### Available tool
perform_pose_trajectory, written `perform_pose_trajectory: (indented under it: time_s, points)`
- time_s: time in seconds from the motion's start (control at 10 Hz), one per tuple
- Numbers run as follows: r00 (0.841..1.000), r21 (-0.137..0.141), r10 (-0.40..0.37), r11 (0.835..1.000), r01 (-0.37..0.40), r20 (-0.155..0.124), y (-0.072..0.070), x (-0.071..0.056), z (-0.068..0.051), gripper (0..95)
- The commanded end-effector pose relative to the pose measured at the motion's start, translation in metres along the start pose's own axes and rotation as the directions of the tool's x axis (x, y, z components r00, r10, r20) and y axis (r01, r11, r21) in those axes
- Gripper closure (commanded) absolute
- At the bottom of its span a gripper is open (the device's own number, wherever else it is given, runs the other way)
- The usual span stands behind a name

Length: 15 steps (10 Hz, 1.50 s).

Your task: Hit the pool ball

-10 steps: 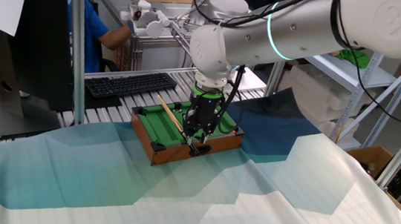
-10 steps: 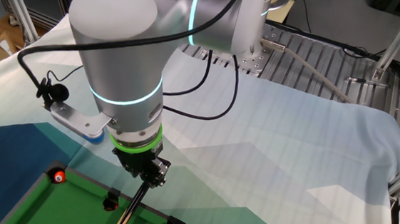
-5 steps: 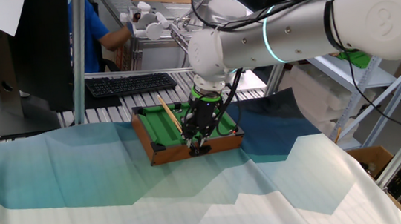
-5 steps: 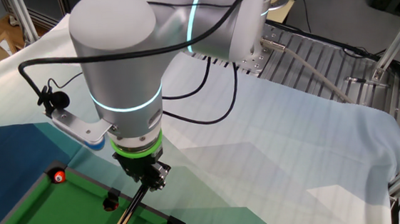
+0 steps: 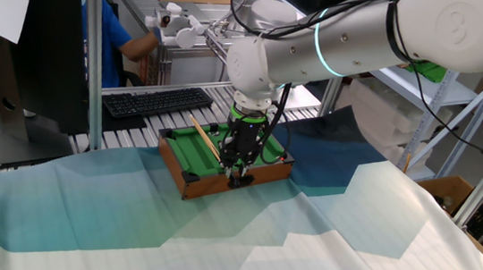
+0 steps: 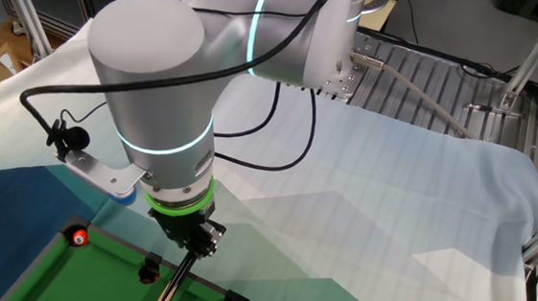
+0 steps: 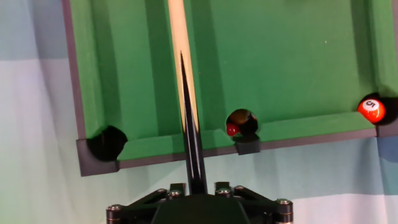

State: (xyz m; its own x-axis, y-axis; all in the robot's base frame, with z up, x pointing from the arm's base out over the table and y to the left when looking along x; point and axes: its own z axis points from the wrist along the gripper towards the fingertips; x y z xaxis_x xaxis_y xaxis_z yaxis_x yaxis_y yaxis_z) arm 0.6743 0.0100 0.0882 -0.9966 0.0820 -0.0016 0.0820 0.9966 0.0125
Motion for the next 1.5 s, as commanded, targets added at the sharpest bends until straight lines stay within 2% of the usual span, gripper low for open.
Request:
perform_pose_trajectory:
  time_s: [0.1,0.7,0.8,1.0,1.1,1.5]
  points:
    - [1.0,-0.001,0.0,1.0,0.0,0.002,0.0,0.0,0.001,57.0]
    - [1.0,-0.005,-0.015,1.0,0.015,0.002,0.002,-0.001,0.01,57.0]
    - [1.0,-0.005,-0.022,1.0,0.022,0.002,0.002,-0.001,0.01,76.0]
    - [0.999,-0.004,-0.034,0.999,0.034,0.001,0.003,0.0,0.011,76.0]
    - [0.999,-0.004,-0.041,0.999,0.041,0.0,0.003,0.0,0.011,95.0]
    - [0.998,-0.002,-0.058,0.998,0.058,-0.005,0.003,0.0,0.012,95.0]
